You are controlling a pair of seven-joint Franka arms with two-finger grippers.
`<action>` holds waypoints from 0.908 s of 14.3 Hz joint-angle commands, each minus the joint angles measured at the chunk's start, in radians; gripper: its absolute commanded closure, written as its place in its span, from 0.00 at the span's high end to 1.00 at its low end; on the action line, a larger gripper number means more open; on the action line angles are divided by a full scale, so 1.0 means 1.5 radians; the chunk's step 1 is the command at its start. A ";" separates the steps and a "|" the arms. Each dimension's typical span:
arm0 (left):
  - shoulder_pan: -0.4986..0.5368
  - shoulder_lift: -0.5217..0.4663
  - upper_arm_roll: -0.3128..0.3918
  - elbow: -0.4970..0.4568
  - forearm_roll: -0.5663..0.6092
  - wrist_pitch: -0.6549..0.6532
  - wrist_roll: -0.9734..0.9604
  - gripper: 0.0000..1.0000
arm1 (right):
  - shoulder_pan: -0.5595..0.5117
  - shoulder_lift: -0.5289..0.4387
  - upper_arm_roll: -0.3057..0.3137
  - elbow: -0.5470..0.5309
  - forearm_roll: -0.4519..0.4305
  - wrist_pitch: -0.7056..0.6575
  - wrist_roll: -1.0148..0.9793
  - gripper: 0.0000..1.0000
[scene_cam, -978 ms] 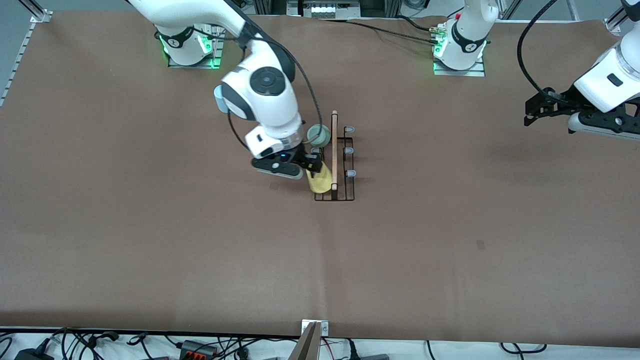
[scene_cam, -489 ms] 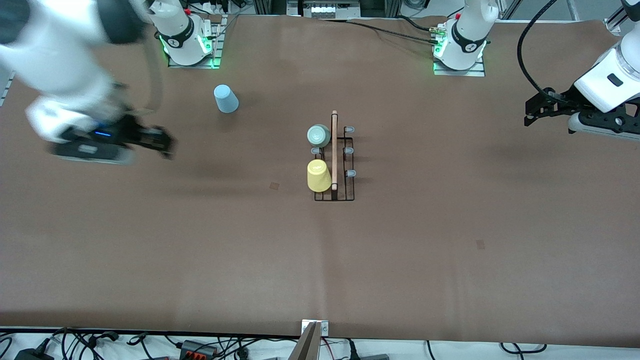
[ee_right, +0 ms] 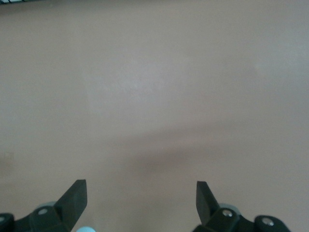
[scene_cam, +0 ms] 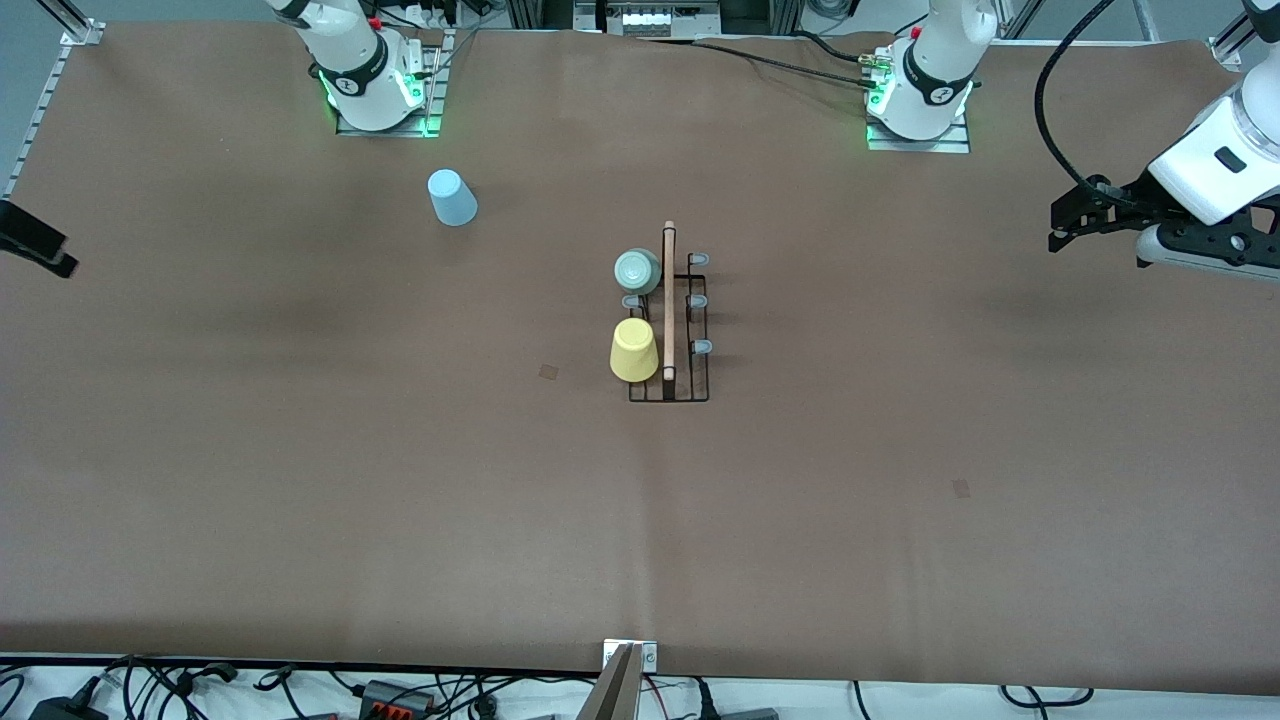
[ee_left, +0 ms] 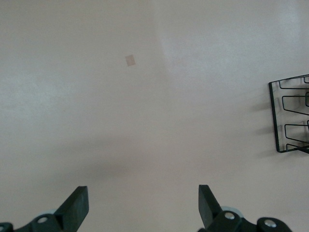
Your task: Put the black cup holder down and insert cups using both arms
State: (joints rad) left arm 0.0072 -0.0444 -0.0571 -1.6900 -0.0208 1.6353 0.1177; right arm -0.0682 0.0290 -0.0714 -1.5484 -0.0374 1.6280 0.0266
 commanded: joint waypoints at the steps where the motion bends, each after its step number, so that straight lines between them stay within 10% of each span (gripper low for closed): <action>1: 0.005 0.006 -0.003 0.015 -0.009 -0.007 0.014 1.00 | 0.017 0.006 -0.006 0.017 0.008 -0.036 0.002 1.00; 13: 0.004 0.006 -0.003 0.015 -0.009 -0.006 0.014 1.00 | -0.001 0.011 0.041 0.009 0.002 -0.017 -0.005 1.00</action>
State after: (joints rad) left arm 0.0072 -0.0444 -0.0571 -1.6900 -0.0208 1.6353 0.1187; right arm -0.0644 0.0450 -0.0238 -1.5456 -0.0374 1.6013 0.0275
